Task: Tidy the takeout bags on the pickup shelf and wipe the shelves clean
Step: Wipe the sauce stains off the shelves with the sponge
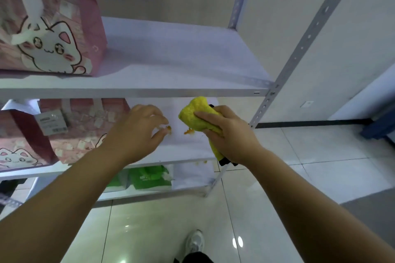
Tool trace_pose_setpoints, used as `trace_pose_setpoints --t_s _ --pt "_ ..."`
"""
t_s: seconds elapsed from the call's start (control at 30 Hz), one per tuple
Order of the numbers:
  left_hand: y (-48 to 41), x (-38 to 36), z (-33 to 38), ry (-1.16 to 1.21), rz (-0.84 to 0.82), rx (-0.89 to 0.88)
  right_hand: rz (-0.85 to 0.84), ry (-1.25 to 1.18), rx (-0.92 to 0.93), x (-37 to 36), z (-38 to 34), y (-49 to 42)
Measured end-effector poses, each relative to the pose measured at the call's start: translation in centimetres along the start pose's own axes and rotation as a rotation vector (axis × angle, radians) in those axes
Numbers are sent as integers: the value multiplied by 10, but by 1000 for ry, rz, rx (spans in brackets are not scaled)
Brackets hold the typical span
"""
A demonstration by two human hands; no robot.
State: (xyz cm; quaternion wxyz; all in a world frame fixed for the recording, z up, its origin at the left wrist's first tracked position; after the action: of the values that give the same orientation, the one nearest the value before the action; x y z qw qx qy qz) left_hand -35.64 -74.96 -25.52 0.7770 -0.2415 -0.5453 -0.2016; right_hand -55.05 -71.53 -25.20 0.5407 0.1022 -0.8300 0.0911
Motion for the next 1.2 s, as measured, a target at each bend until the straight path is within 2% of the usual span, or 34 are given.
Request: trace_pose_setpoints --t_s 0.33,0.57,0.73,0.87,1.03,1.2 --pt "20 -116 -19 4 -383 257 -313 -44 -288 -112 102 4" --pt "9 -191 -31 -36 -561 370 -424 -52 -353 -173 154 -18" --pt "-9 -227 -49 41 -548 437 -402 -102 -401 -195 181 -34" --pt "-19 -252 -63 36 -557 432 -292 -106 -470 -199 197 -49" --pt "-45 -283 -86 4 -567 392 -74 -42 -657 -194 224 -83" --pt "-58 -312 -107 -39 -631 400 -20 -6 -857 -197 265 -113"
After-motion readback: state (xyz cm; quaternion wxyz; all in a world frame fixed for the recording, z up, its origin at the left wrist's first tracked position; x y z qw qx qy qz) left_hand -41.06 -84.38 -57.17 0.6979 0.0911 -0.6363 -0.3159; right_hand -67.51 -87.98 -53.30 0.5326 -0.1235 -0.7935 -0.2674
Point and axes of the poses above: each hand's wrist, its own y-axis away from the middle knuckle, its own x-axis out of the back of the hand, z = x × y, the point moved 6 cm from there along -y, towards the middle knuckle, and after that the axes turned 12 degrees about -z, right-handed, at the moved point
